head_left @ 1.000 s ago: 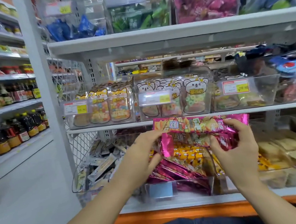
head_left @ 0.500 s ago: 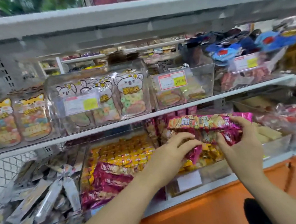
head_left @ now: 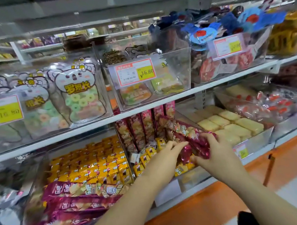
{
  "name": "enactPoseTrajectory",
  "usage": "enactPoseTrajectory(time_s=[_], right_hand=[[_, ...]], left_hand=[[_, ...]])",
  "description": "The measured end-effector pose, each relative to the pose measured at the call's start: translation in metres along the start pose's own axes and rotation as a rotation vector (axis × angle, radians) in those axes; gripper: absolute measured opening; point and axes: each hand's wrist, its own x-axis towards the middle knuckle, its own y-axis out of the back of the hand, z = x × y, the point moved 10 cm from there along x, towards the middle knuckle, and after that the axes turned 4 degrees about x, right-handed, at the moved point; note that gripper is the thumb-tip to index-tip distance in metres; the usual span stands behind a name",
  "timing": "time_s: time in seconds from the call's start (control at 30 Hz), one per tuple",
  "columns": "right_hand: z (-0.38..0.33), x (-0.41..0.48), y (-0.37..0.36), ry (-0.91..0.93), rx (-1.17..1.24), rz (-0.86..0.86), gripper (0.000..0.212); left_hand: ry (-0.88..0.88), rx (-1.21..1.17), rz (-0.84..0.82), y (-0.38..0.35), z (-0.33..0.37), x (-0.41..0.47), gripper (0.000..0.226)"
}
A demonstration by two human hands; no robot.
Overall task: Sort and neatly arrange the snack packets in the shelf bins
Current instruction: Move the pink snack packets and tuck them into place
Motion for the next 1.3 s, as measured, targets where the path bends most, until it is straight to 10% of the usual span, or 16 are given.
enactPoseTrajectory(time_s=[0.33,0.83,1.3], right_hand=[[-0.058,-0.002,0.029,0.264,-0.119,0.183,0.042],[-0.105,0.087,-0.150,0.387,-0.360,-0.604,0.031],[-0.086,0.123,-0.205,0.396,-0.640,-0.668,0.027]], left_hand=[[0.176,0.095,0.082,0.054,-0.083,-0.024,0.039],[0.284,0.149,-0.571,0.014,-0.135,0.013,0.053],[0.301,0.163,-0.375,0.011,-0.162,0.038,0.024]])
